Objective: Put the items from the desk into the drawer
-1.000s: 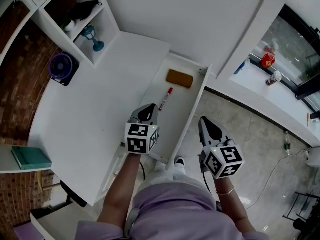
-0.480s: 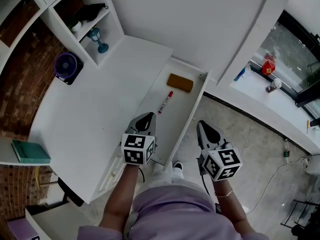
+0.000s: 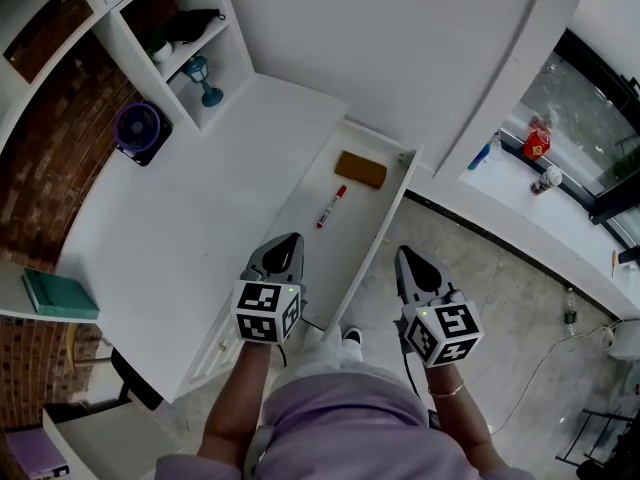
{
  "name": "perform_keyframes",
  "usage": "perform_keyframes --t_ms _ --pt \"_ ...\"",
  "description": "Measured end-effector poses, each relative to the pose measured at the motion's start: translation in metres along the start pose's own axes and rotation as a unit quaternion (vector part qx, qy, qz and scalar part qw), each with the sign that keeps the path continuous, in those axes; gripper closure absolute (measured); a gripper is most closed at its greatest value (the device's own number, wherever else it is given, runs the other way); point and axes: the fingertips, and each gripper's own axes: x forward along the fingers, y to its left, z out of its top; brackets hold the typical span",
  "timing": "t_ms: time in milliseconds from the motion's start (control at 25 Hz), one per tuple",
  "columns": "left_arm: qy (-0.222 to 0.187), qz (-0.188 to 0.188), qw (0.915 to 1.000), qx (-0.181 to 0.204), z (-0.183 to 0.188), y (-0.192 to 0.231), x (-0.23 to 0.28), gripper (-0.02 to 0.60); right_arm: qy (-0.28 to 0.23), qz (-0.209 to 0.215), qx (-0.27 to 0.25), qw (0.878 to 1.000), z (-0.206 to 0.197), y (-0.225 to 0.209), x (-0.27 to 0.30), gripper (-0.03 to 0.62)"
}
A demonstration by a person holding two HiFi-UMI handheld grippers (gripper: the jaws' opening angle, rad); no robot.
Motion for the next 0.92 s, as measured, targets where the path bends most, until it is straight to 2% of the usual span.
perform_keyframes --t_ms 600,920 --pt "-0.003 0.009 0.9999 -0.002 -0.0018 -0.0008 -0.0113 0.581 0.004 0.003 -0.007 1.000 -0.0028 0.0021 -0.0052 0.591" --pt "0.002 0.005 0.9998 -0.018 -0.0040 0.0066 -0.0038 0.581 0.009 0.004 -0.007 1.000 -0.0035 0.0034 0.0032 0.591"
